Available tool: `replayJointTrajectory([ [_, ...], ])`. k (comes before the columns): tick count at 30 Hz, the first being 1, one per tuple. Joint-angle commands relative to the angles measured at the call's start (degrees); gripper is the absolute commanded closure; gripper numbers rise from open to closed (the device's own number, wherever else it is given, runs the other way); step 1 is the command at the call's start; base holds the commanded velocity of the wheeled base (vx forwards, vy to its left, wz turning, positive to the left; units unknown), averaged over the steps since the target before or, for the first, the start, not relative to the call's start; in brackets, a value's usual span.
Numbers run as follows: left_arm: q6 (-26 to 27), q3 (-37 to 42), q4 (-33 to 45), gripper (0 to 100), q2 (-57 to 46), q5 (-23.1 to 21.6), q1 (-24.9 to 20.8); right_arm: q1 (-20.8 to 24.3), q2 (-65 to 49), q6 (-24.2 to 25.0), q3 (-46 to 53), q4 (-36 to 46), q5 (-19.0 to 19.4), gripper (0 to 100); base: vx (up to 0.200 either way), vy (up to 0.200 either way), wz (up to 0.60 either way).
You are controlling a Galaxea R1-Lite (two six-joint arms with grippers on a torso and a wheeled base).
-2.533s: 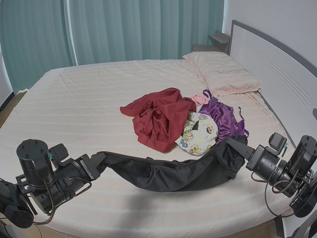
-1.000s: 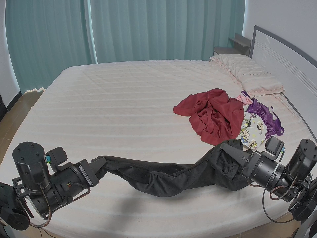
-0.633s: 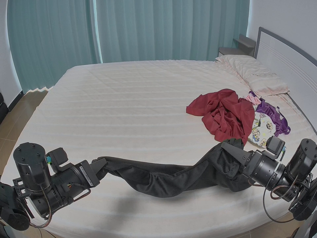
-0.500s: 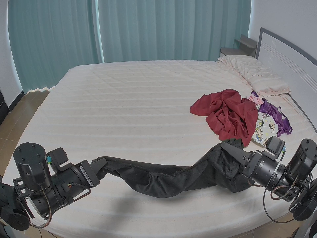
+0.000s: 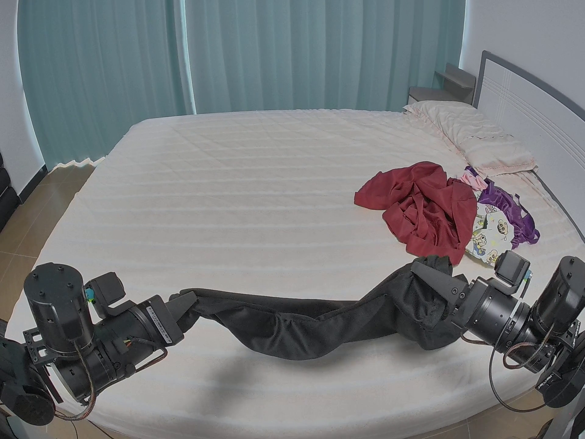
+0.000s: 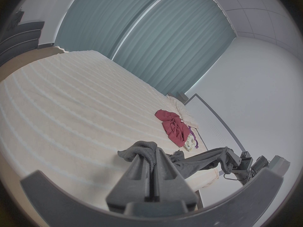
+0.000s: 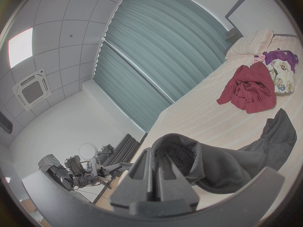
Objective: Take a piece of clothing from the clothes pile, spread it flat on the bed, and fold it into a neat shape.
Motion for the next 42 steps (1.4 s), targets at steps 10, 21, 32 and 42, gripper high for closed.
replayJointTrajectory([
  [10, 0.2, -0.7, -0.1, 100, -3.0, 0.6, 0.0, 0.5, -8.4, -3.8, 0.1, -0.3, 0.1, 100, -0.2, 0.0, 0.0],
  [21, 0.8, -1.6, 0.8, 100, -11.7, 2.5, 0.0, 2.1, -21.2, -7.3, -5.0, 3.0, 0.0, 100, -0.127, 0.0, 0.0],
  [32, 0.8, -20.9, 17.3, 100, -12.3, 4.9, 2.2, -9.9, -20.2, -3.2, -36.9, 32.7, 1.7, 100, 0.0, 0.0, 0.0],
  [42, 0.2, -22.3, 19.5, 100, -4.2, 5.7, 5.6, -16.9, -3.0, -1.5, -42.0, 32.6, 4.4, 100, 0.0, 0.0, 0.0],
])
